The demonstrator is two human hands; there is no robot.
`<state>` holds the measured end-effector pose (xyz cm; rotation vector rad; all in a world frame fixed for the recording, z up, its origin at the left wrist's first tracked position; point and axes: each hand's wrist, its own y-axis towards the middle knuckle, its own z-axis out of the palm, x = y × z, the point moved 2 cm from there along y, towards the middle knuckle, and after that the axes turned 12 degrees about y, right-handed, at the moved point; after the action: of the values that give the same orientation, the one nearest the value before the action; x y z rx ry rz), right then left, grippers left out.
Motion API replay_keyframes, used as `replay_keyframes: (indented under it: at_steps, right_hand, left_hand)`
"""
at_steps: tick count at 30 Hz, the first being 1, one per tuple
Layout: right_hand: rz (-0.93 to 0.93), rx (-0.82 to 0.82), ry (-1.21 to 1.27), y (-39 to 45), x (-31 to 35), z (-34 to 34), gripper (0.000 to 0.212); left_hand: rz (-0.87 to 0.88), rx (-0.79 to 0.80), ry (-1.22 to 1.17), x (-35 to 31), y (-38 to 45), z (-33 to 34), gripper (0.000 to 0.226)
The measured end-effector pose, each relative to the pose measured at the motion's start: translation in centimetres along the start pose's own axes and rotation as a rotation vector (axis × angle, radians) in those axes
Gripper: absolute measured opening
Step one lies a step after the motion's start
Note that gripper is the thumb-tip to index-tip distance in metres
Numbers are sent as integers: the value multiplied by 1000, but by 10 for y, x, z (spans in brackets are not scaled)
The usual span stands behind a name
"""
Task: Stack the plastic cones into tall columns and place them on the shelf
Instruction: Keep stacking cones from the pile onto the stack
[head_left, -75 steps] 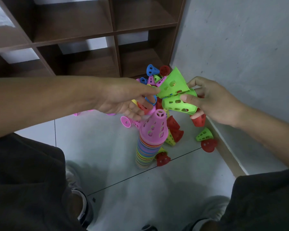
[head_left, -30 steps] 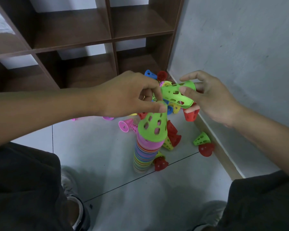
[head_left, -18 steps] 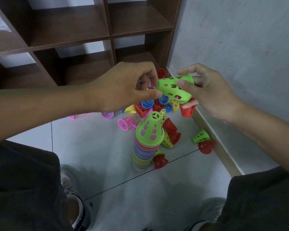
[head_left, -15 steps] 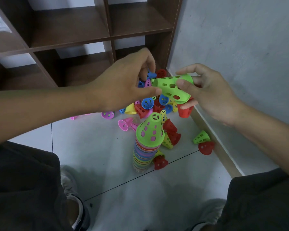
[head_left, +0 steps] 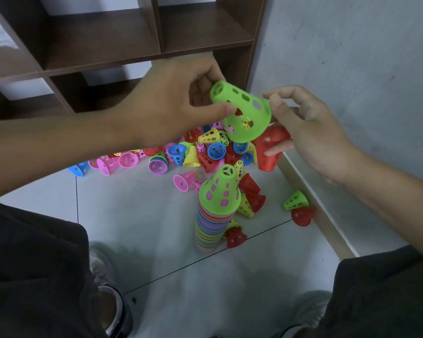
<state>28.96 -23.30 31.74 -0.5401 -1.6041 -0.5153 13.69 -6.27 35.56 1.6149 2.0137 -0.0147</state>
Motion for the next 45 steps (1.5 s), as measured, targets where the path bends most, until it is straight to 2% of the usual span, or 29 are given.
replay_keyframes:
  at_steps: [3,8,11,18,24,28,33,40,45]
  right_hand:
    - [30,-40,-15,2,-2,-5,30]
    - [52,-51,-26,3,-3,-5,28]
    - [52,-49,-45,2,-5,-4,31]
    - [52,-41,-39,3,-6,-3,31]
    - [50,-40,-10,2,-3,-2,29]
    - [37,-46,134,0,2,1,23]
    - [39,9,351,-4,11,7,25]
    - [139,57,686,-10,14,18,33]
    - [225,54,918,-12,13,21,35]
  left_hand:
    - [21,24,-13,-1,0,-6,36]
    - [75,246,-10,-4,-2,-6,43]
    - [144,337,33,-4,-4,3,35]
    - [249,430,86,-3,-9,18,28]
    - [256,421,105,0,-7,17,23]
    - [209,338,141,2,-3,18,19]
    - [38,198,100,2,2,17,43]
    - [-47,330,-22,-7,-4,18,81]
    - [-59,363,-46,-6,-7,22,91]
